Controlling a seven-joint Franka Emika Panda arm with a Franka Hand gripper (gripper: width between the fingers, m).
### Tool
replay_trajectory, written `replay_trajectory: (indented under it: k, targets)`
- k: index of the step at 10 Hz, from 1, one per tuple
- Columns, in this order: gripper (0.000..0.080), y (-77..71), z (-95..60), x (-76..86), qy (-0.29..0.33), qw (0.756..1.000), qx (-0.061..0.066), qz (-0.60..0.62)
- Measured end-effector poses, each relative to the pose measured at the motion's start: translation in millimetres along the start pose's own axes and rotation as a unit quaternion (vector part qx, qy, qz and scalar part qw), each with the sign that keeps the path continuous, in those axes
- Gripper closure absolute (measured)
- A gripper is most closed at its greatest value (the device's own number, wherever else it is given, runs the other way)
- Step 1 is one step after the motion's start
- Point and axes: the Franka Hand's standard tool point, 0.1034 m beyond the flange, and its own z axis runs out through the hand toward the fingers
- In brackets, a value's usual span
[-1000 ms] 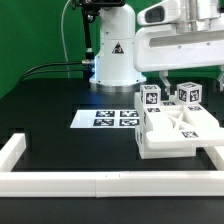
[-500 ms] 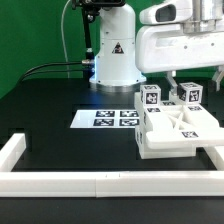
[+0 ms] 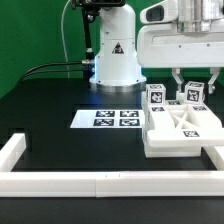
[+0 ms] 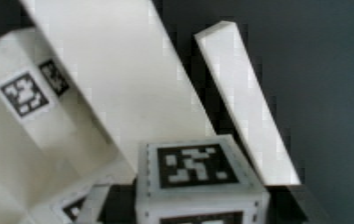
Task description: Assemble chair
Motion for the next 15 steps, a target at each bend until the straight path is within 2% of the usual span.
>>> replay_trajectory:
  k: [1, 3, 5, 7, 8, 9, 10, 11, 12, 13, 15]
  targets:
    - [0.0518, -2.3, 0.3, -1.8, 0.003, 0.996, 0.012, 0.09]
    - [0.0518, -4.4, -0.1, -0.3, -0.003, 0.984, 0.027, 0.176]
    - [0.0517, -5.3, -0.3, -1.0, -0.007, 0.971, 0.03, 0.237]
    - [0.0517, -4.1, -0.6, 0.7, -0.024, 0.938, 0.043, 0.343]
    - [0.0517, -4.4, -0.2, -0.1, -0.024, 0.943, 0.042, 0.33]
    - [0.0435, -4.2, 0.0, -0.1, -0.024, 0.946, 0.043, 0.321]
    - [0.0255, -3.5, 0.4, -0.1, -0.023, 0.956, 0.042, 0.29]
    - [0.0255, -3.3, 0.7, -0.2, -0.021, 0.972, 0.042, 0.231]
    - [0.0172, -5.0, -0.1, -0.2, -0.019, 0.987, 0.041, 0.153]
    - [0.0156, -5.9, 1.0, -1.3, -0.016, 0.998, 0.04, 0.052]
    - [0.0151, -5.6, 2.1, -2.0, -0.014, 0.999, 0.036, -0.025]
